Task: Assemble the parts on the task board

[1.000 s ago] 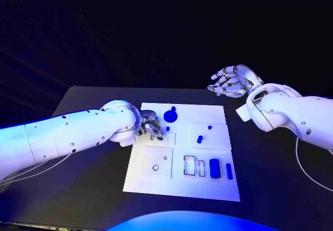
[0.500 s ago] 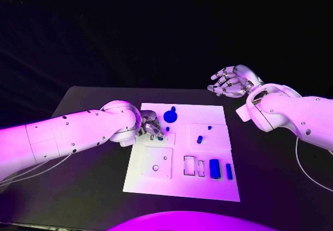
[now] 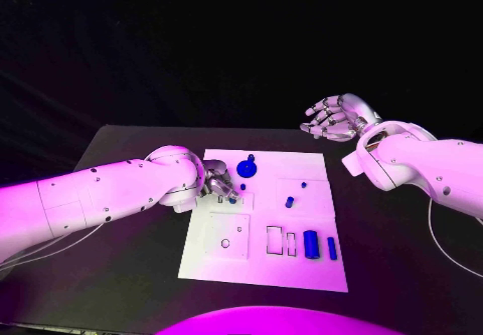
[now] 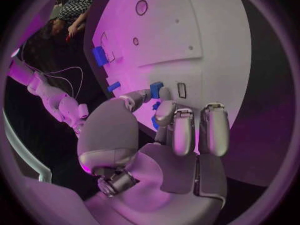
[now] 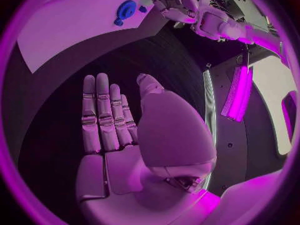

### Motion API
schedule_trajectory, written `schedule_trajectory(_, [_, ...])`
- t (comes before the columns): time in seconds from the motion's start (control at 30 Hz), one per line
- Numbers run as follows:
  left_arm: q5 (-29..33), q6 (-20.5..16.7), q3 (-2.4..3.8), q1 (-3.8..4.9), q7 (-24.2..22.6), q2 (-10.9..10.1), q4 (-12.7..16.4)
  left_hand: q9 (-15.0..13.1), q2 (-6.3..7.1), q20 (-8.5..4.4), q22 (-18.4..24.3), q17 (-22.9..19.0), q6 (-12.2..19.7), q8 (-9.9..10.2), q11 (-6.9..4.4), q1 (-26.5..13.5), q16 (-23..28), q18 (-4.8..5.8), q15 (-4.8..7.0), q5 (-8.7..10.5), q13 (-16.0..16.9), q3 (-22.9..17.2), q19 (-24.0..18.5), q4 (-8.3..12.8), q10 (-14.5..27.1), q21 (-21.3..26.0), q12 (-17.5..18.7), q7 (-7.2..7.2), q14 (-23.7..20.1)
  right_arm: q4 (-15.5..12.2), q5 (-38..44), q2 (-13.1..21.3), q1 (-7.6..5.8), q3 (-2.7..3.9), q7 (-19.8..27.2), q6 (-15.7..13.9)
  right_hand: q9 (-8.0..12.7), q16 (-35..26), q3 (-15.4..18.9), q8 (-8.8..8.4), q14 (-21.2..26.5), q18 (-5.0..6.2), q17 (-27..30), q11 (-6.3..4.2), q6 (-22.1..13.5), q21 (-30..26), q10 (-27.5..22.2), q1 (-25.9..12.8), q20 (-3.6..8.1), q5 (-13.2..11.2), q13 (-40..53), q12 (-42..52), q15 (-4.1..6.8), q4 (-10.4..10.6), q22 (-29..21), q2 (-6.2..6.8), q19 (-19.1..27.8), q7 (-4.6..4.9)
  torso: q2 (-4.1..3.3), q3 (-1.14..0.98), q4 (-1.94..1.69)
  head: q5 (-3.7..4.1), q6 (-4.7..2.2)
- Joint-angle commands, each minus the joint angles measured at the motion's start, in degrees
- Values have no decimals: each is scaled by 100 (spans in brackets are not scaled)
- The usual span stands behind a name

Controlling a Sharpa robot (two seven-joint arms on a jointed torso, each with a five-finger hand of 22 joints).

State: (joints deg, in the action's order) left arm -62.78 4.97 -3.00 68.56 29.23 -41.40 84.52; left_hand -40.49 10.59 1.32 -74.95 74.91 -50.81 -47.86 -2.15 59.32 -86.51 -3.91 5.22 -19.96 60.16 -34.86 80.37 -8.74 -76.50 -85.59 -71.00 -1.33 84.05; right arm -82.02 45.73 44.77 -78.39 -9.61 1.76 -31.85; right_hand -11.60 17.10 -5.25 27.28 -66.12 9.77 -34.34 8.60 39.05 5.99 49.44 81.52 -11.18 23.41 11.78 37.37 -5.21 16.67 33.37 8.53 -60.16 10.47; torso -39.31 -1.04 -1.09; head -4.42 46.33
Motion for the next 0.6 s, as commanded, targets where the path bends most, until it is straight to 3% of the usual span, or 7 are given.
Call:
schedule_trajectory(0.03, [-2,72,-10,-15,-14,21,6,-7,-39,-3,-188,945,-29,41,-29,-44,-40,105,23,28,9,139,49,-63,-21,-4,-37,-8,452,-7,35,1,2,1,93,33,6,-40,-31,21,18,61,8,36,-38,-29,12,15,-22,-32,-11,-20,-3,-3,-9,3,-7,277,0,-3,3,2,-1])
schedule_trajectory(0.23, [-2,69,-10,-15,-14,22,-11,-32,-28,-2,-192,952,-64,96,-25,-76,-47,105,21,46,21,487,51,-305,-20,1,-39,-11,452,-3,34,0,2,1,98,31,9,-47,-27,24,18,61,10,38,-40,-34,14,-9,-24,-58,-22,-18,-6,-1,-20,6,-8,279,2,-4,3,1,-5])
schedule_trajectory(0.6, [-1,67,-9,-15,-14,8,-15,-52,-10,0,-200,955,-79,131,-23,-64,-51,106,18,81,39,705,55,-475,-23,2,-46,-13,453,4,31,0,3,1,105,33,14,-60,-15,30,21,60,15,42,-44,-43,16,-52,-28,-97,-39,-14,-10,2,-38,12,-8,281,1,-2,1,5,-6])
